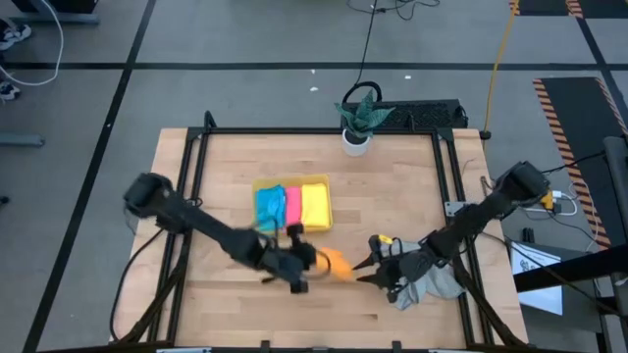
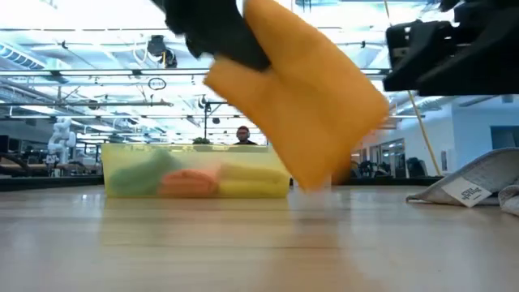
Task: Fold microfiber towels
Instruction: Put the orange microfiber cloth into the yellow bin
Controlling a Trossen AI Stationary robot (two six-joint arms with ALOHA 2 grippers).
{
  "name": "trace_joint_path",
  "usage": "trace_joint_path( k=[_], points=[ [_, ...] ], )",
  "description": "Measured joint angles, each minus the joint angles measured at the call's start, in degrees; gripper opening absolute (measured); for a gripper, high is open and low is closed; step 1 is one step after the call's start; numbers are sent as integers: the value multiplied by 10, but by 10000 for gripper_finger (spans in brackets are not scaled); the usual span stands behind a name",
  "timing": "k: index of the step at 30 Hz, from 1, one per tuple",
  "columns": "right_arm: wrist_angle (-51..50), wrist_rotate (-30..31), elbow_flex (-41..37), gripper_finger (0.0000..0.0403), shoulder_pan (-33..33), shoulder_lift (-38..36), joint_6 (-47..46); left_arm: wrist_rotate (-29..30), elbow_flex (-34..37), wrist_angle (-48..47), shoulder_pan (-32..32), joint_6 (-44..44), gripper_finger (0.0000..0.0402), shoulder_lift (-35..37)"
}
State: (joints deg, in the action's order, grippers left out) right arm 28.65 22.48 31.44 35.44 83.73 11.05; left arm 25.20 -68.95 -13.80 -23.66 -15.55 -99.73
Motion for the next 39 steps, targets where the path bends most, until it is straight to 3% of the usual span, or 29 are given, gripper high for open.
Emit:
trace_joint_path(
  k=[5, 8, 12, 15, 22, 30, 33, 39],
  points=[
    [-77, 0, 0, 147, 8, -59, -56, 3, 0, -85, 80, 2, 15, 94],
    [-85, 0, 0, 147, 8, -67, -62, 40, 0, -117, 137, 36, 10, 125],
    [-86, 0, 0, 147, 8, -63, -57, 108, 0, -150, 200, 54, 12, 131],
    [-90, 0, 0, 147, 8, -60, -58, 114, 0, -166, 226, 47, 11, 105],
    [-93, -1, 0, 148, 8, -59, -61, 110, 0, -180, 204, -4, 10, -16],
    [-93, -1, 0, 148, 8, -59, -67, 117, -67, -330, 157, -130, 11, -75],
    [-93, -1, 0, 148, 8, -59, -67, 166, -99, -367, 147, -149, 10, -80],
    [-99, -1, -1, 148, 8, -59, -74, 322, -143, -434, 143, -201, 12, -80]
  ],
)
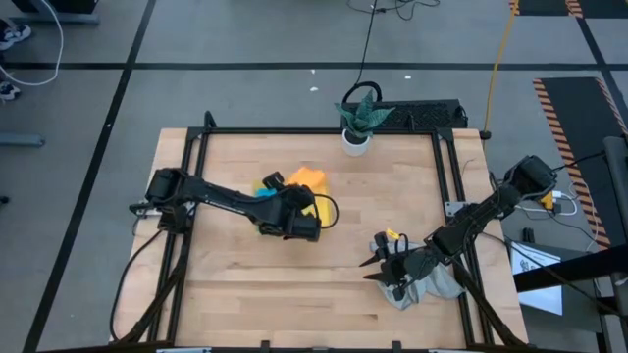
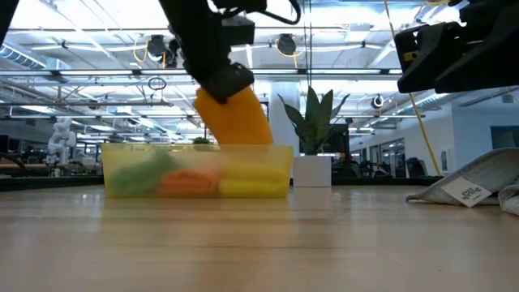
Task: Fold microfiber towels
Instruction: Put the orange microfiber cloth into the yellow bin
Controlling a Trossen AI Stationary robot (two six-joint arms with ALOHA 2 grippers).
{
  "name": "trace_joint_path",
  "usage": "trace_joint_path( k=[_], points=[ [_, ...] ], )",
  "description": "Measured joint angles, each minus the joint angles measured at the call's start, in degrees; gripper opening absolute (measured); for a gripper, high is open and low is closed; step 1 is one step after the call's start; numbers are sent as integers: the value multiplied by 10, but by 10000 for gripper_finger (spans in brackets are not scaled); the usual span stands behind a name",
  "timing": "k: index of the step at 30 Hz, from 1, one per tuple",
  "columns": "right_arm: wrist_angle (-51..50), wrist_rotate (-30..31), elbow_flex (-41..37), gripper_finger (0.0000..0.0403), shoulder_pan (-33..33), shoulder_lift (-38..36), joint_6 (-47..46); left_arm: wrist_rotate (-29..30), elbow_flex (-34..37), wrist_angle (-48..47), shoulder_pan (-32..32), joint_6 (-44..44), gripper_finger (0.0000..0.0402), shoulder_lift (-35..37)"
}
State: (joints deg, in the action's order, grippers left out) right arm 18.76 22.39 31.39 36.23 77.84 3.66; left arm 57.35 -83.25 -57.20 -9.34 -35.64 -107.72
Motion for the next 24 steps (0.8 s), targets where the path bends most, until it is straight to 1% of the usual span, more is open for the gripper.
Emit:
trace_joint_path(
  k=[2, 4, 8, 14, 17, 21, 24],
  points=[
    [-4, 0, 0, 148, 0, 0, 0, 31, -4, 0, 0, 1, 10, 1],
    [-4, 0, 0, 148, 0, 0, 0, 33, -4, 8, 0, 11, 10, 0],
    [-5, 0, 0, 148, 0, 0, 0, -15, -5, 43, -2, 36, 10, -22],
    [-1, 0, 0, 148, 0, 0, 0, -87, -4, 39, 0, 34, 11, -107],
    [0, 0, 0, 148, 0, 0, 0, -120, -4, 39, 5, 22, 10, -127],
    [-1, 0, 0, 148, 0, 0, 0, -130, -4, 34, 6, 9, 22, -125],
    [-2, 0, 0, 148, 0, 0, 0, -117, -11, 7, 4, -4, 25, -108]
  ],
)
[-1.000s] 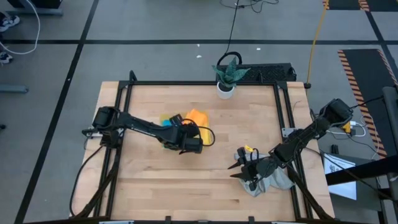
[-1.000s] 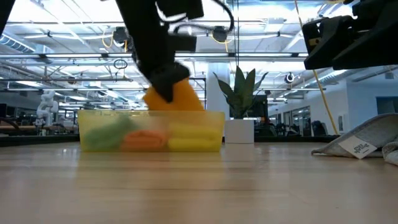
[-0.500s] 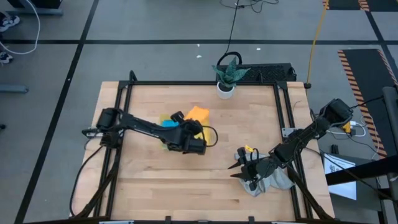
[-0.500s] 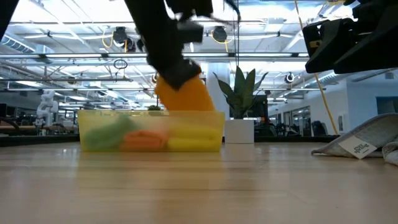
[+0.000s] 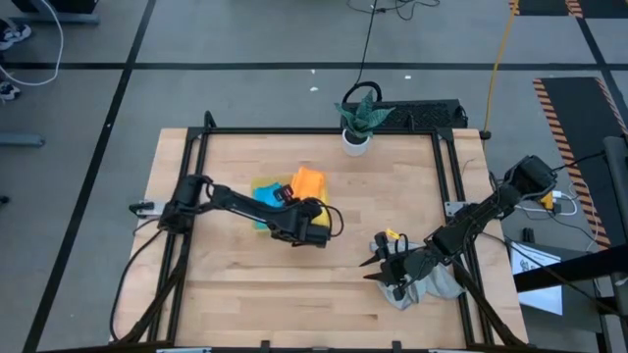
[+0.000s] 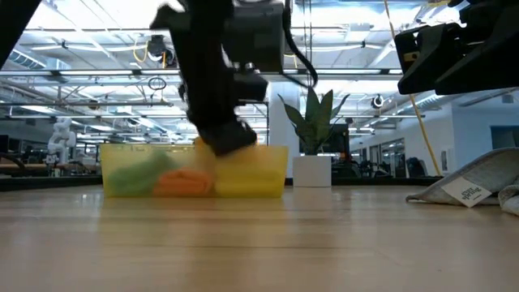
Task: Fold microfiber towels
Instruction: Put the orange microfiber cloth into the yellow bin
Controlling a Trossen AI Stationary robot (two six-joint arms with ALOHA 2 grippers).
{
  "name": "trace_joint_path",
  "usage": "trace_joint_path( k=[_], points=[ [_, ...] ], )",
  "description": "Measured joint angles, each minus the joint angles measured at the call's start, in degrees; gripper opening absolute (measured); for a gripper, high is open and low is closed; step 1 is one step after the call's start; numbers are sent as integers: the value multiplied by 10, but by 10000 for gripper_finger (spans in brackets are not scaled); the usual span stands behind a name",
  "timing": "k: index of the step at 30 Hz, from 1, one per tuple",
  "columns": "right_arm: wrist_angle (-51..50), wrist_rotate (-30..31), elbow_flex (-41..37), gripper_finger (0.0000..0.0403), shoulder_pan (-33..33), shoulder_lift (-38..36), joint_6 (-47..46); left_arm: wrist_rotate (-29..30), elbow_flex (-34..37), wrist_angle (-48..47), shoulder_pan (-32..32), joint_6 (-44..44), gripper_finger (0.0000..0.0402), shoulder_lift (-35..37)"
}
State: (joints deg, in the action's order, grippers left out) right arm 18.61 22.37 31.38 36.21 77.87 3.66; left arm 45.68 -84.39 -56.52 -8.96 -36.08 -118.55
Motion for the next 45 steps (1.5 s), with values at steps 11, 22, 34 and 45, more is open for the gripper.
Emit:
trace_joint_path(
  k=[11, 22, 34, 45],
  points=[
    [1, 0, -4, 148, 0, 0, 0, 221, -57, -139, 5, -86, 11, 56],
    [110, 0, -69, 148, 0, 0, -10, 204, -70, -95, 64, -2, 10, 26],
    [128, 0, -73, 148, 0, 0, -9, 17, -70, -61, 33, 19, 13, -4],
    [133, 0, -73, 148, 0, 0, 1, -147, -67, 37, 39, 55, 24, -9]
  ],
)
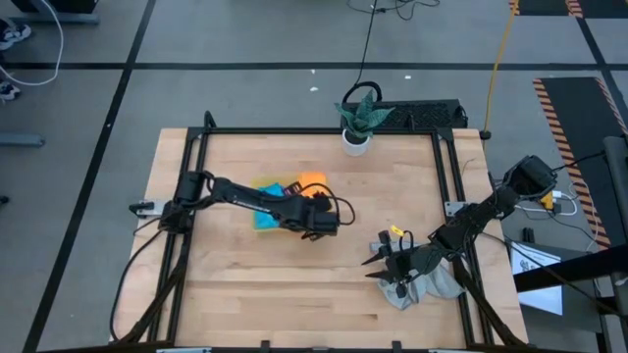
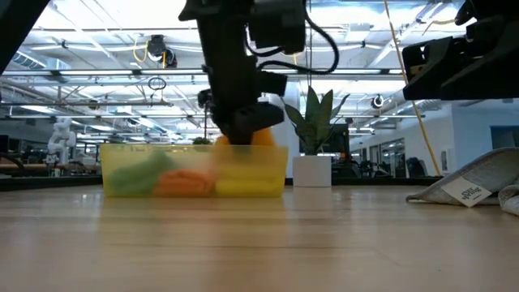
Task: Fold microfiber towels
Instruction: Put the orange microfiber cloth into the yellow bin
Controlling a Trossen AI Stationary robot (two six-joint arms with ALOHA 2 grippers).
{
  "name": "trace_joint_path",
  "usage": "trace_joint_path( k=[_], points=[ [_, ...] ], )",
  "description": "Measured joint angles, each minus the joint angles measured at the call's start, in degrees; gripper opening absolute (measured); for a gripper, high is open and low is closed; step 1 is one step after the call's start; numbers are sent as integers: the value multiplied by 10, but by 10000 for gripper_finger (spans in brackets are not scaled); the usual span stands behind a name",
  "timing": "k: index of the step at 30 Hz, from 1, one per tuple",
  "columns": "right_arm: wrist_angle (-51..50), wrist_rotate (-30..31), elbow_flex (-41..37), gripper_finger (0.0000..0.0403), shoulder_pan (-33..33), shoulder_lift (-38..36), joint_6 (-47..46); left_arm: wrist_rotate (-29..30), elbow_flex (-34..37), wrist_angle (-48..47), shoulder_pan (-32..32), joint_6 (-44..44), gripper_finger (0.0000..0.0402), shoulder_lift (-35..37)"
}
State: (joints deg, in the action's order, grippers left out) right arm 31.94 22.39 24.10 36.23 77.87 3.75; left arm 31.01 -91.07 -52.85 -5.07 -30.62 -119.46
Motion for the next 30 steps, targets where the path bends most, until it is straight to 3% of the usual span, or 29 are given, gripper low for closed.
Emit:
trace_joint_path(
  k=[10, 14, 22, 30],
  points=[
    [0, 0, 0, 148, 0, 0, 1, -82, 0, 37, 14, 35, 33, 0],
    [0, 0, 0, 148, 0, 0, 1, -91, 0, 45, 16, 62, 44, 0],
    [0, 0, 0, 148, 0, 0, 1, -172, 0, 75, 34, 98, 146, 0],
    [0, 0, 0, 148, 0, 0, 4, -271, 0, 17, 56, 112, 226, 41]
  ],
)
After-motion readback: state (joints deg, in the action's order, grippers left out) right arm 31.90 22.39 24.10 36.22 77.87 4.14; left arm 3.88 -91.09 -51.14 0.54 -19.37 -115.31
